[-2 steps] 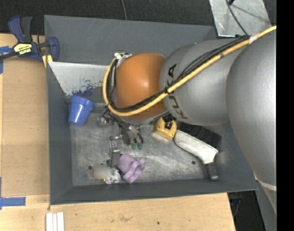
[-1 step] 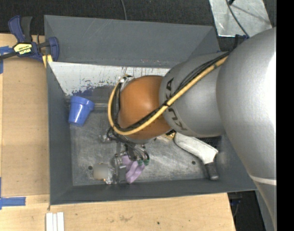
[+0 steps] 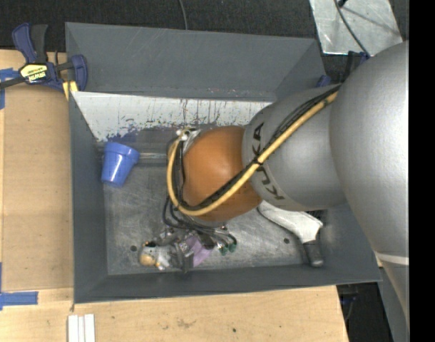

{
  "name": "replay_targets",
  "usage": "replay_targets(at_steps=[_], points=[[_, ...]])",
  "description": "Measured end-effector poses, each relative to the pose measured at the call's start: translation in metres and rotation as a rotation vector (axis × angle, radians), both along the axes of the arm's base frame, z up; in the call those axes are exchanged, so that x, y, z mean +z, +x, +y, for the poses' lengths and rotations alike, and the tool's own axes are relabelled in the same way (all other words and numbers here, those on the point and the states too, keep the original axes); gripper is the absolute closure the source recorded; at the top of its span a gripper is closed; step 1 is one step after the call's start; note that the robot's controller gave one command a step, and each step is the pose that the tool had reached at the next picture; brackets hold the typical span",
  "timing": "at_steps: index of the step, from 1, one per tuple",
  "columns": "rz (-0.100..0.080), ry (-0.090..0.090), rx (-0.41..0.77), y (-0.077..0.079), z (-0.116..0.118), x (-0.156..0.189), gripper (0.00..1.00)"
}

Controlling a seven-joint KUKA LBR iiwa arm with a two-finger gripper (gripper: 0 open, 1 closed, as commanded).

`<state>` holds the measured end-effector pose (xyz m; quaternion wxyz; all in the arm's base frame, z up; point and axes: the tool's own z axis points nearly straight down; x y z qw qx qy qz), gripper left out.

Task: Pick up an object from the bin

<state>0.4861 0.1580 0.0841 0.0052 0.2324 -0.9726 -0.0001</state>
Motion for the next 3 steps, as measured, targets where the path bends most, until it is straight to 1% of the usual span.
replay_targets(at_steps=[1,2,3], points=[[0.0,0.0,0.0,0.0,0.0,0.0,1.0],[-0.015,0.004,-0.022,0.009,-0.015,0.151,1.0],[-0.013,0.003,-0.022,0.009,-0.015,0.15,1.0]])
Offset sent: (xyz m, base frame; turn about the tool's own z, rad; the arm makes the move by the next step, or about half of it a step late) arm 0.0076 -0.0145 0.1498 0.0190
